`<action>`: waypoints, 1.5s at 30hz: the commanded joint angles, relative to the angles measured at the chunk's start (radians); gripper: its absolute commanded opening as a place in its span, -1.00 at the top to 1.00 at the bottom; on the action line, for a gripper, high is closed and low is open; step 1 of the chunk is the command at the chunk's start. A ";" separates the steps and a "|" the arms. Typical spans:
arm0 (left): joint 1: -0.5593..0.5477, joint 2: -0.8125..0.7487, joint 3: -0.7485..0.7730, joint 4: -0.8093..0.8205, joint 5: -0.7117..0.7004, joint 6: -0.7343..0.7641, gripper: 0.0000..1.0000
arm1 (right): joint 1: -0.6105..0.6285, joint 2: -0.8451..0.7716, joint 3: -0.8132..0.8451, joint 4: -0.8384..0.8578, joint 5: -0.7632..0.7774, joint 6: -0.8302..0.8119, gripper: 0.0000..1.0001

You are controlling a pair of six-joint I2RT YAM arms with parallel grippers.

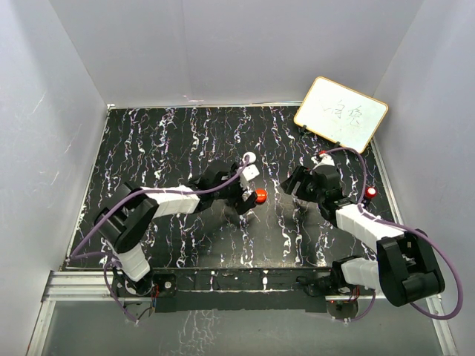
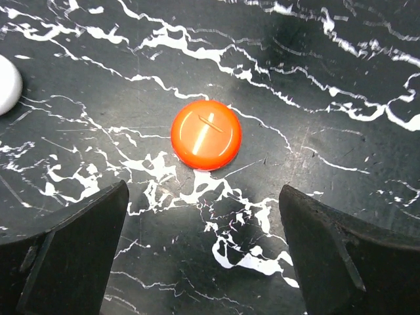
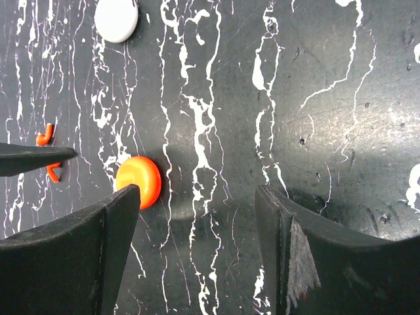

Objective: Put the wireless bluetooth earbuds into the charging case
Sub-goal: Pick up the charging case at the center of the board.

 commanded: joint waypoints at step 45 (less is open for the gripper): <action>-0.003 0.258 0.177 -0.038 0.181 0.146 0.59 | -0.073 -0.011 -0.003 0.066 -0.195 -0.033 -0.36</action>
